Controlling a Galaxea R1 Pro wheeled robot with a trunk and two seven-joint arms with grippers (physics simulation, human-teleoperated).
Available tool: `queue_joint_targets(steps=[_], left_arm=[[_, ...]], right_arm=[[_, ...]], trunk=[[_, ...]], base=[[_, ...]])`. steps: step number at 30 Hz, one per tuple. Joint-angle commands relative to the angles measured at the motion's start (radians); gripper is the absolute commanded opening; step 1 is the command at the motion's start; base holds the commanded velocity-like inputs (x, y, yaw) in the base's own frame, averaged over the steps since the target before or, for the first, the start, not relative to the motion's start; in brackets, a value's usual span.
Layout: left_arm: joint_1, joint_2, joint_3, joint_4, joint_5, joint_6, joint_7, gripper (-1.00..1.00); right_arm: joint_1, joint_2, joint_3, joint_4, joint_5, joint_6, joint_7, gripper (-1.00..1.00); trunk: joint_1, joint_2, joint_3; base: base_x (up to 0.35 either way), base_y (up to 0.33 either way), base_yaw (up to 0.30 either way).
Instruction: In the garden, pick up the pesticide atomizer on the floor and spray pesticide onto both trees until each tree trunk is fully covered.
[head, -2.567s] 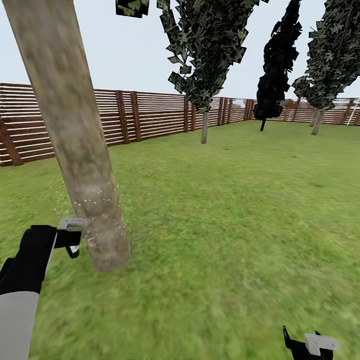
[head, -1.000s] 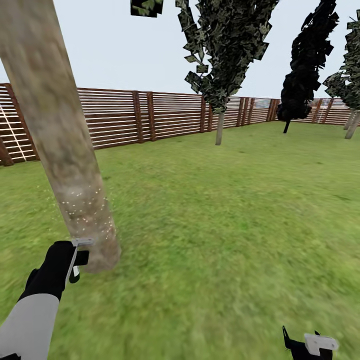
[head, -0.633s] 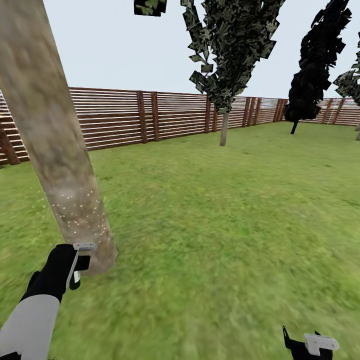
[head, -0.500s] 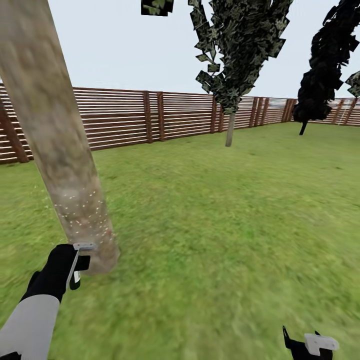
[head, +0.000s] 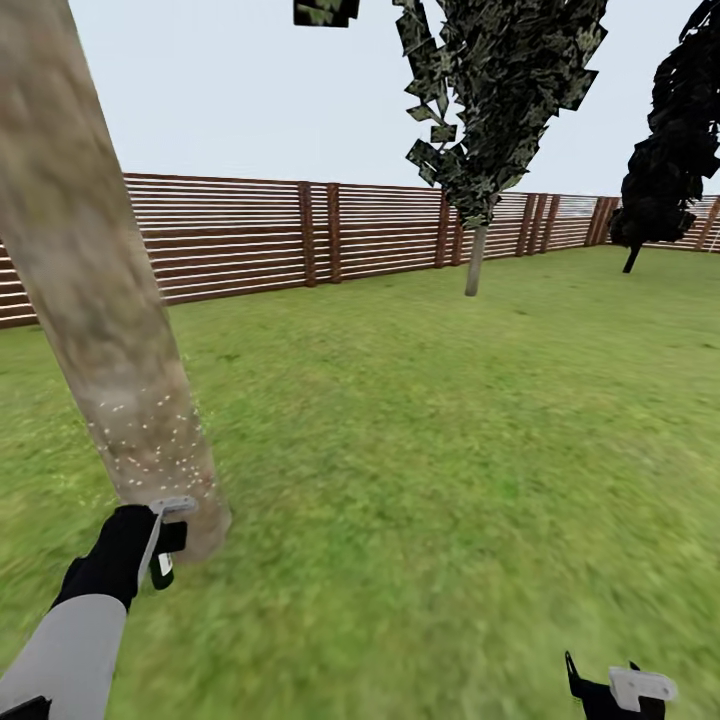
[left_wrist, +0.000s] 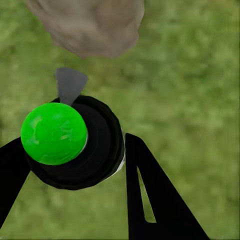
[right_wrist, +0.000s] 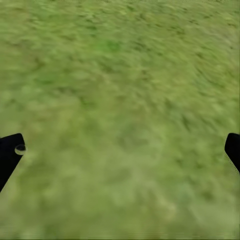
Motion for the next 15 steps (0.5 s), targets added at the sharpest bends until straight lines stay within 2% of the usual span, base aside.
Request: queue_joint_targets(steps=[1, 2, 3, 5, 8, 10, 12, 15], left_arm=[[0.000, 0.020, 0.007, 0.000, 0.002, -0.002, -0.001, -1.00], [0.001, 0.051, 0.011, 0.001, 0.002, -0.001, -0.001, -1.00], [0.002, 0.067, 0.013, 0.002, 0.002, -0.001, -0.001, -1.00], [0.036, 0.079, 0.014, 0.002, 0.004, -0.007, 0.000, -1.00], [0.049, 0.033, 0.008, 0.037, 0.002, -0.033, -0.001, -1.00], [0.051, 0.039, 0.013, 0.054, 0.000, -0.070, -0.001, -1.00], [0.069, 0.083, 0.016, 0.074, 0.002, -0.101, -0.001, -1.00], [0.078, 0.128, 0.017, 0.079, 0.002, -0.107, 0.000, -1.00]], right_arm=[[0.000, 0.000, 0.000, 0.000, 0.000, 0.000, 0.000, 1.00], [0.000, 0.000, 0.000, 0.000, 0.000, 0.000, 0.000, 1.00], [0.000, 0.000, 0.000, 0.000, 0.000, 0.000, 0.000, 1.00], [0.000, 0.000, 0.000, 0.000, 0.000, 0.000, 0.000, 1.00], [0.000, 0.000, 0.000, 0.000, 0.000, 0.000, 0.000, 1.00], [0.000, 0.000, 0.000, 0.000, 0.000, 0.000, 0.000, 1.00], [0.000, 0.000, 0.000, 0.000, 0.000, 0.001, 0.000, 1.00], [0.000, 0.000, 0.000, 0.000, 0.000, 0.001, 0.000, 1.00]], trunk=[[0.000, 0.000, 0.000], [0.000, 0.000, 0.000], [0.000, 0.000, 0.000], [0.000, 0.000, 0.000], [0.000, 0.000, 0.000], [0.000, 0.000, 0.000], [0.000, 0.000, 0.000], [0.000, 0.000, 0.000]], base=[[0.237, -0.085, 0.000], [0.234, -0.035, 0.000], [0.223, -0.018, 0.000], [0.123, -0.004, 0.000], [0.004, 0.000, 0.000], [0.000, 0.000, 0.000], [0.000, 0.000, 0.000], [0.000, 0.000, 0.000]])
